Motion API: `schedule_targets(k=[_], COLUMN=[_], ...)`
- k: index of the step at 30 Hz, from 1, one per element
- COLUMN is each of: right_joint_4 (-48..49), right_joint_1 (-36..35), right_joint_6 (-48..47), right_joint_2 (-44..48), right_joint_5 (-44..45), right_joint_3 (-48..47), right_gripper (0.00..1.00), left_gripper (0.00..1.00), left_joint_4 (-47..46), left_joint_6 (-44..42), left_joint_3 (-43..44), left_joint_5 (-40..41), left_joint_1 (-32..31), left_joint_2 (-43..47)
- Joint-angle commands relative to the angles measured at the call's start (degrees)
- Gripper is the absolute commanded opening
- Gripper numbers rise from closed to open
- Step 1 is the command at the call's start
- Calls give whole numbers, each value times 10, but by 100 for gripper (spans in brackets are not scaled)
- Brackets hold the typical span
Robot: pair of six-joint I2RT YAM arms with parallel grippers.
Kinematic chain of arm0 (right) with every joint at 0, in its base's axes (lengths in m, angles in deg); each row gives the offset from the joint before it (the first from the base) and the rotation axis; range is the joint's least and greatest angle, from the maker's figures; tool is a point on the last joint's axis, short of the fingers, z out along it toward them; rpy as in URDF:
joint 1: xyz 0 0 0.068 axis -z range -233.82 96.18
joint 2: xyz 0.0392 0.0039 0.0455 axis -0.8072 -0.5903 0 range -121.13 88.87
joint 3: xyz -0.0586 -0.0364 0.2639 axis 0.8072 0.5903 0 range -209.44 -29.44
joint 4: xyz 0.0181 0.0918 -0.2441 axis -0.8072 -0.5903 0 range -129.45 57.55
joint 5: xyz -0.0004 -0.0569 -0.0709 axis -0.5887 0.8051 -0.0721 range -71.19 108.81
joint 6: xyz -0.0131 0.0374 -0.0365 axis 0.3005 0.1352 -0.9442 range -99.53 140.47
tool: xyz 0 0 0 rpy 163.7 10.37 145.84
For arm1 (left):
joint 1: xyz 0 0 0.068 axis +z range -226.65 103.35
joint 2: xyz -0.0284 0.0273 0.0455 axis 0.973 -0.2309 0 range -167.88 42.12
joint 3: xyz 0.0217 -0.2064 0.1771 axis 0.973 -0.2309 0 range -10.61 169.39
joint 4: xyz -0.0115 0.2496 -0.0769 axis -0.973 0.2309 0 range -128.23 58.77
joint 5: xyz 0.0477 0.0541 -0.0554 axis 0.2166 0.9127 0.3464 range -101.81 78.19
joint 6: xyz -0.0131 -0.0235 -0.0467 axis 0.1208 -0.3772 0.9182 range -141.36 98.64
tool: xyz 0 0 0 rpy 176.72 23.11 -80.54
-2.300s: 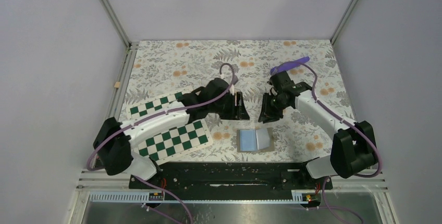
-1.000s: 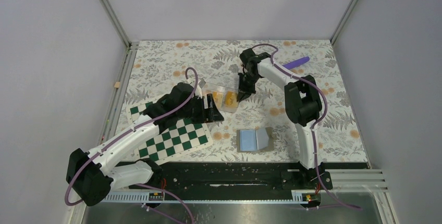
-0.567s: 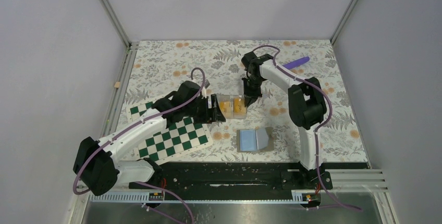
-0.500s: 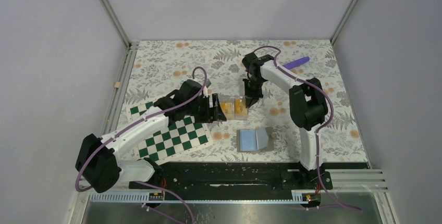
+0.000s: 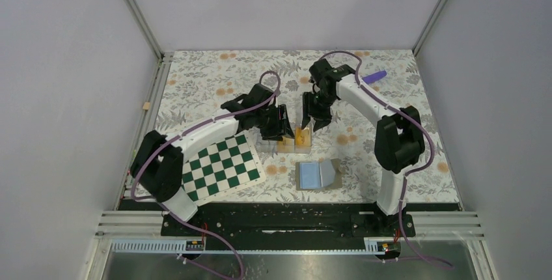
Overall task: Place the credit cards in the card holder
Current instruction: Move the storage box to the center of the board.
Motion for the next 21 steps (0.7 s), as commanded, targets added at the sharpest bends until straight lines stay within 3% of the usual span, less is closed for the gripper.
schedule_targets(k=[1, 7, 21], right_joint_4=[24, 46, 64], right_joint_1=[29, 43, 44], right_joint_6=[9, 7, 0], right_joint_2=[36, 26, 11], right_joint_5=[-44, -86, -104], right_joint_3=[18, 48, 89], right_gripper=[52, 51, 35], left_gripper=[47, 38, 25], left_joint_4=[-24, -28, -11], left_joint_6=[18, 31, 36], left_joint_3=[43, 68, 111], left_joint_5=[-12, -4, 32], left_joint_1=[2, 2, -10], left_joint_2=[-52, -108, -183])
